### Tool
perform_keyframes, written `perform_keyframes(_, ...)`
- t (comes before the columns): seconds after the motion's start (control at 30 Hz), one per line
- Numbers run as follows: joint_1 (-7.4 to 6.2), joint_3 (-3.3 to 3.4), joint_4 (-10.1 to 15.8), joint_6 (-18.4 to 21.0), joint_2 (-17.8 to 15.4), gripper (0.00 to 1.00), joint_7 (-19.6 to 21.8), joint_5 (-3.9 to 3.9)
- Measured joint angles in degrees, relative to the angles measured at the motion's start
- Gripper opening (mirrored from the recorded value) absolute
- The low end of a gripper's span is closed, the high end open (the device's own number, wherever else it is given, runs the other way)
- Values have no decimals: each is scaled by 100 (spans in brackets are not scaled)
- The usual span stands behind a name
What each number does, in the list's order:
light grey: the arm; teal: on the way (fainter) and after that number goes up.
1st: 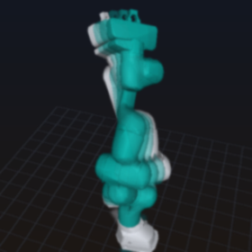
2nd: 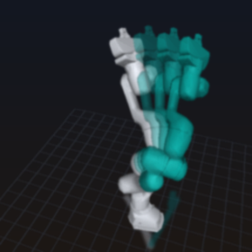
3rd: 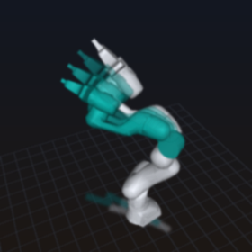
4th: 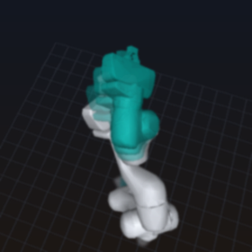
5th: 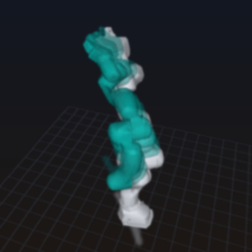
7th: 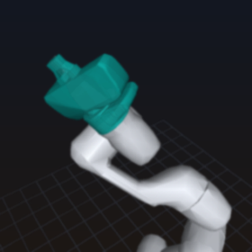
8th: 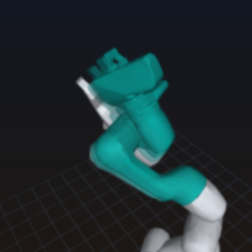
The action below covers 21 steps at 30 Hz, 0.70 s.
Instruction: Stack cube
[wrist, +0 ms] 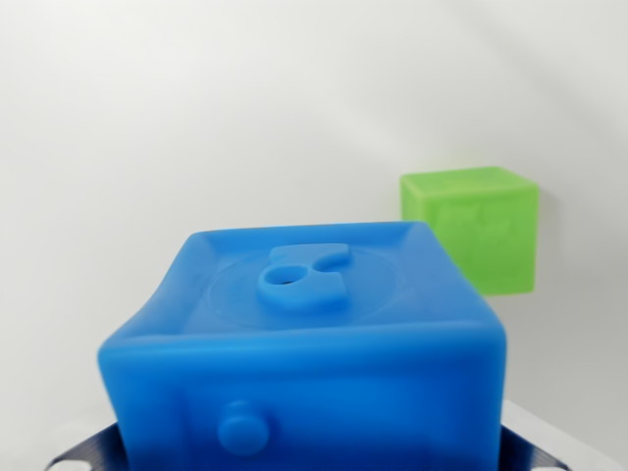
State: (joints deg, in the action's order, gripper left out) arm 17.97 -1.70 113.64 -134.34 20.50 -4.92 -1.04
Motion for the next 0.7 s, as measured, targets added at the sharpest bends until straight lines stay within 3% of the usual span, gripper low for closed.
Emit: perform_keyframes(0.7,249,6,-694,336,364,0,-553,0)
